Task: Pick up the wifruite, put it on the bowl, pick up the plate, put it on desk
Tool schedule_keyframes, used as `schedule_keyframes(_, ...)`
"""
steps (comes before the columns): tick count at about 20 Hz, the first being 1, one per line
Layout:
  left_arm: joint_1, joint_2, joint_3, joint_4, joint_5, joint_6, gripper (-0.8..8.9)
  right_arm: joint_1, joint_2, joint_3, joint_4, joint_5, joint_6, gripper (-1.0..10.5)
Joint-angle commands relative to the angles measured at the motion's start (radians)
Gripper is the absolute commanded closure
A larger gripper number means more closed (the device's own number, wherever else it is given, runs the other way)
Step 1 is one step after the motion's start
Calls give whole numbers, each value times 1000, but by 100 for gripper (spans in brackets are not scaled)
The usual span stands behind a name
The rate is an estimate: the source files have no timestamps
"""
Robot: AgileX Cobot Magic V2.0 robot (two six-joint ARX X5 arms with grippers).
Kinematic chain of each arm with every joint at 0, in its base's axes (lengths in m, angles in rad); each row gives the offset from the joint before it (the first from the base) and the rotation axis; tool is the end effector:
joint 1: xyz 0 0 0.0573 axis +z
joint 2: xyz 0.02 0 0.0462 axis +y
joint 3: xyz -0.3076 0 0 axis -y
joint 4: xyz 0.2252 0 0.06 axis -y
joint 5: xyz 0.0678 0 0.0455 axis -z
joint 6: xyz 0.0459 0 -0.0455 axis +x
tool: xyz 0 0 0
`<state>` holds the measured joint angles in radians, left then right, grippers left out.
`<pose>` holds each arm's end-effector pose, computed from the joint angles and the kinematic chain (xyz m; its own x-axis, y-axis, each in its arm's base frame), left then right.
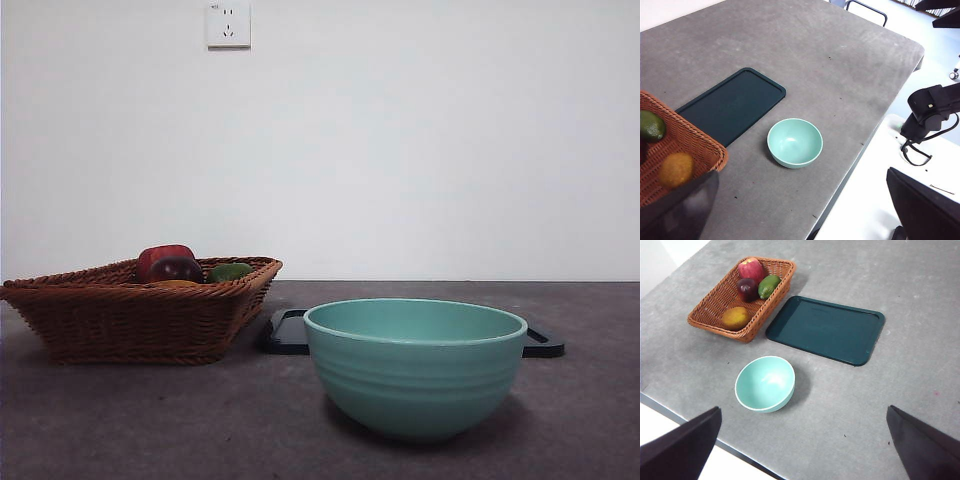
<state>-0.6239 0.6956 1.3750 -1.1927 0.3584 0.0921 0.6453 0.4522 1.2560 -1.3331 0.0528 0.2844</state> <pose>0.0051 -0.0235 0.4344 0.4572 -0.7613 -0.4599 0.8284 0.5527 -0.0914 -0.0349 -0.0293 0.3843 0.7204 0.4763 -0.5042 -0.4284 0.8773 0.2166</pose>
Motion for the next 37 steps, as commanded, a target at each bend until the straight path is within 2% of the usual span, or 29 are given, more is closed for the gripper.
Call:
schedule_keyframes(1,-6,10,11,11,2,11,191,7,3,15,16,2,-11,364)
schedule_keyframes(2,-6,10,11,12,2,12,226,7,3,15,16,2,-11,465)
schedule_keyframes(3,-6,10,11,11,2,12,345,7,3,15,16,1,-11,641)
schedule_keyframes(4,-6,10,11,11,2,11,564,7,3,15,16,1,-15,898)
schedule_keyframes(5,-6,10,11,11,2,12,829,7,3,15,17,4,-31,926)
schedule_keyframes(6,-6,10,11,13,2,12,789,7,3,15,21,3,-34,930)
schedule_keyframes(20,-1,13,11,13,2,1,794,7,3,15,24,3,-34,929)
schedule_keyframes(22,49,13,10,11,2,1,794,7,3,15,24,3,-34,929)
schedule_keyframes(26,230,1,-35,41,2,20,794,7,3,15,24,3,-34,929)
schedule_keyframes(28,325,-43,-159,229,2,10,794,7,3,15,24,3,-34,929)
schedule_keyframes(31,443,-143,-478,623,-5,-31,794,7,3,15,24,3,-34,929)
schedule_keyframes(34,529,-285,-841,900,-87,-67,794,7,3,15,24,3,-34,930)
schedule_keyframes(37,595,-460,-1138,1069,-208,-177,794,7,3,15,24,3,-34,929)
